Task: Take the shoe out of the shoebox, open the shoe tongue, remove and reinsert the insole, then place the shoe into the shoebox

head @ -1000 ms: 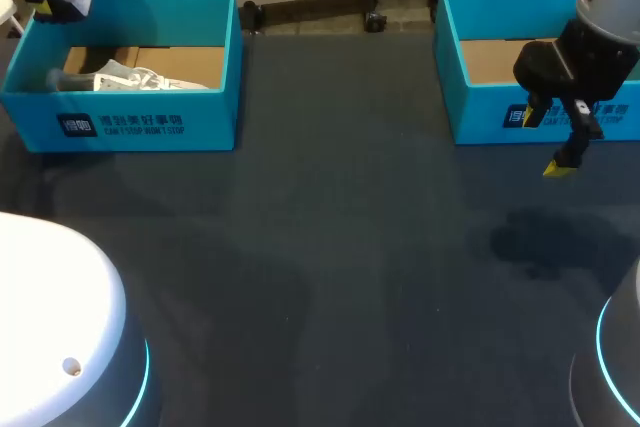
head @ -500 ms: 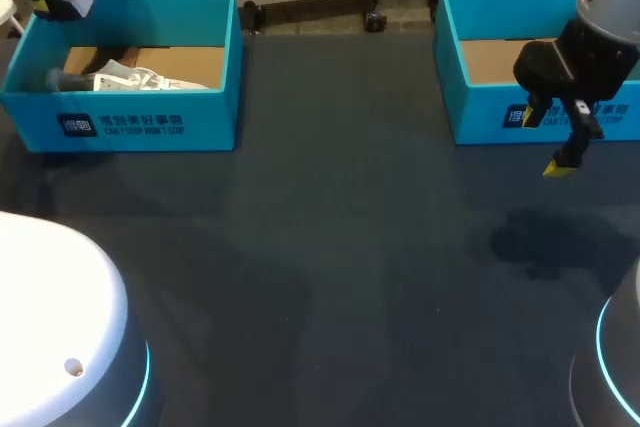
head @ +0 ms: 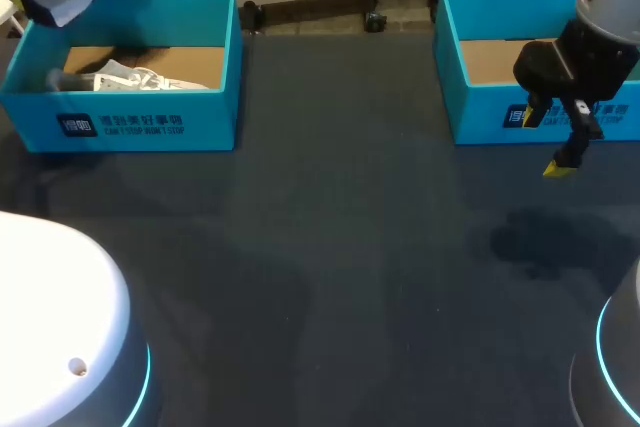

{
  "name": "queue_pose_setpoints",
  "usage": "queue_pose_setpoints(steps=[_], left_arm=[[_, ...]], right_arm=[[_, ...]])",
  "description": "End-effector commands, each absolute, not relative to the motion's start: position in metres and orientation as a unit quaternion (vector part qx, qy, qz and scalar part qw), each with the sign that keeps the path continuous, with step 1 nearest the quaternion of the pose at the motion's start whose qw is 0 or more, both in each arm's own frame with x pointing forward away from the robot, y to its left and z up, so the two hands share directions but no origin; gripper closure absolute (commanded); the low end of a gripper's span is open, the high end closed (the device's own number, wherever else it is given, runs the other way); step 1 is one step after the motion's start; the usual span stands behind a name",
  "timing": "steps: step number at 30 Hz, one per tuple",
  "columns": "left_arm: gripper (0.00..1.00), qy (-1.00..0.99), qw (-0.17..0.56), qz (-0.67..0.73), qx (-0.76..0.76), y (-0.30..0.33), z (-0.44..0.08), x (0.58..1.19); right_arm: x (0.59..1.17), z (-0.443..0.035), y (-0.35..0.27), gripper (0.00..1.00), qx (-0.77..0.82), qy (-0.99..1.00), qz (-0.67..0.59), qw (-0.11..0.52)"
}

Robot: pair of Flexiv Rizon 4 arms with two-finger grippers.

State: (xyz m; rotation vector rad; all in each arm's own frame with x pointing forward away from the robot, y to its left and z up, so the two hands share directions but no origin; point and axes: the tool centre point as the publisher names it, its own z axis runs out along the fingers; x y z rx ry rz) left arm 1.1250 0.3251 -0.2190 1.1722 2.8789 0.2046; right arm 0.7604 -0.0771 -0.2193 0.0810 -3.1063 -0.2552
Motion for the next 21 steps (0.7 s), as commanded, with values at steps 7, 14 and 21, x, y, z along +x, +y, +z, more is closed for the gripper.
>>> queue_pose_setpoints(steps=[7, 14, 21], left_arm=[[1.0, 0.695, -0.051, 0.088, 0.712, 0.3341, -0.2106, 1.1314], [1.0, 0.695, -0.051, 0.088, 0.712, 0.3341, -0.2106, 1.1314], [1.0, 0.695, -0.051, 0.088, 0.712, 0.3341, -0.2106, 1.1314]], right_arm=[[0.7604, -0.2201, -0.0772, 0.0, 0.026, -0.996, -0.082, 0.012], [0.7604, -0.2201, -0.0772, 0.0, 0.026, -0.996, -0.082, 0.012], [0.7604, -0.2201, -0.0772, 0.0, 0.026, -0.996, -0.082, 0.012]])
